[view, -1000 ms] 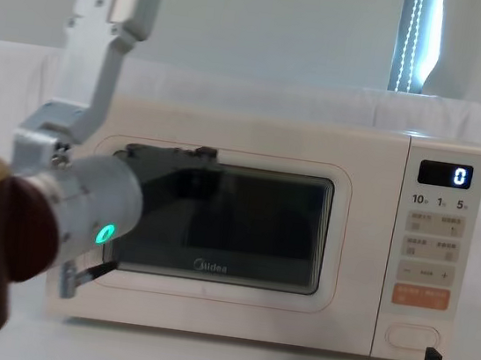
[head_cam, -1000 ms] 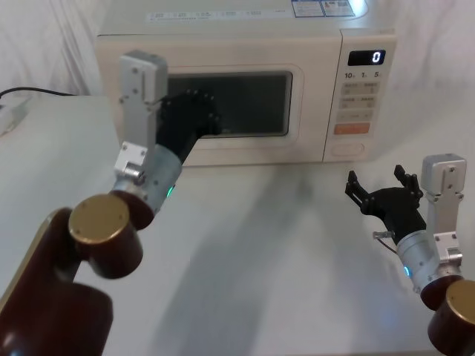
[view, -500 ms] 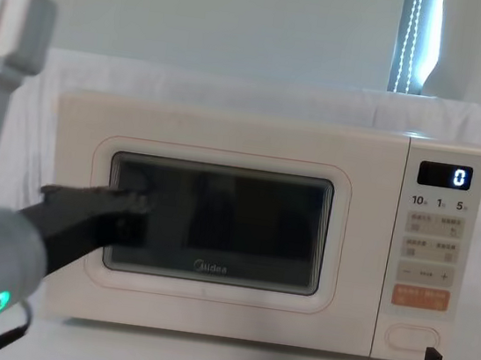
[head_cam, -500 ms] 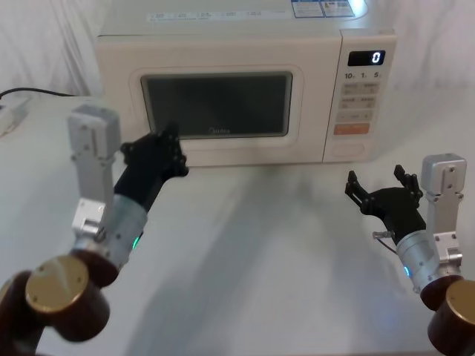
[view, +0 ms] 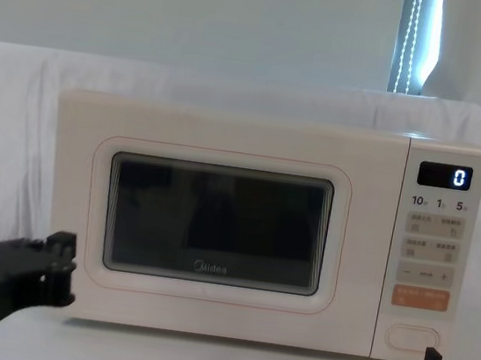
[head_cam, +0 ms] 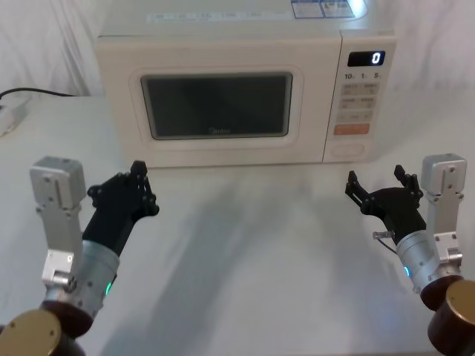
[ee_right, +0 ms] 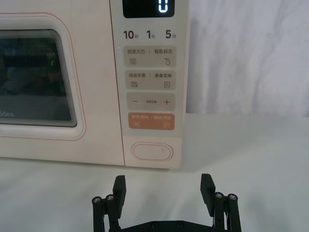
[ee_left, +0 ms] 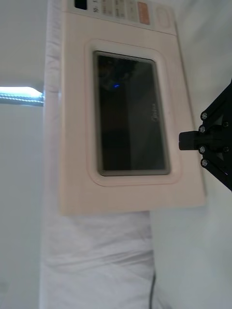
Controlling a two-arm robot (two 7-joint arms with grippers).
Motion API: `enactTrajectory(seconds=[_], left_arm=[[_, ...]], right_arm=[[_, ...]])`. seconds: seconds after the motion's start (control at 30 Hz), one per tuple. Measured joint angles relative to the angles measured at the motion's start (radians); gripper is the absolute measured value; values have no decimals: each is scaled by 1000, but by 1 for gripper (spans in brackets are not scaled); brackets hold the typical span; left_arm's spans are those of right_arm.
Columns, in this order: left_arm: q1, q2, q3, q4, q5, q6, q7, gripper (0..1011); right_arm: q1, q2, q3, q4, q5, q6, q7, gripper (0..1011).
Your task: Press the button to open the microwave door with one hand; close the microwave door with the other hand.
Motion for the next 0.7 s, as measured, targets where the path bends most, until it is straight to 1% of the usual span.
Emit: enactTrajectory(seconds=[0.23,0.43,0.7], left_arm=[[38,-9,-18,-9,-13,-9,4,0],[50,-24,-23,-9,-21,-3,11,0],[49,-22,-23,-8,-21,-3,11,0]], right_arm=[[0,0,0,0,0,0,0,1002],[0,0,0,0,0,0,0,1002],[0,0,0,0,0,0,0,1002]])
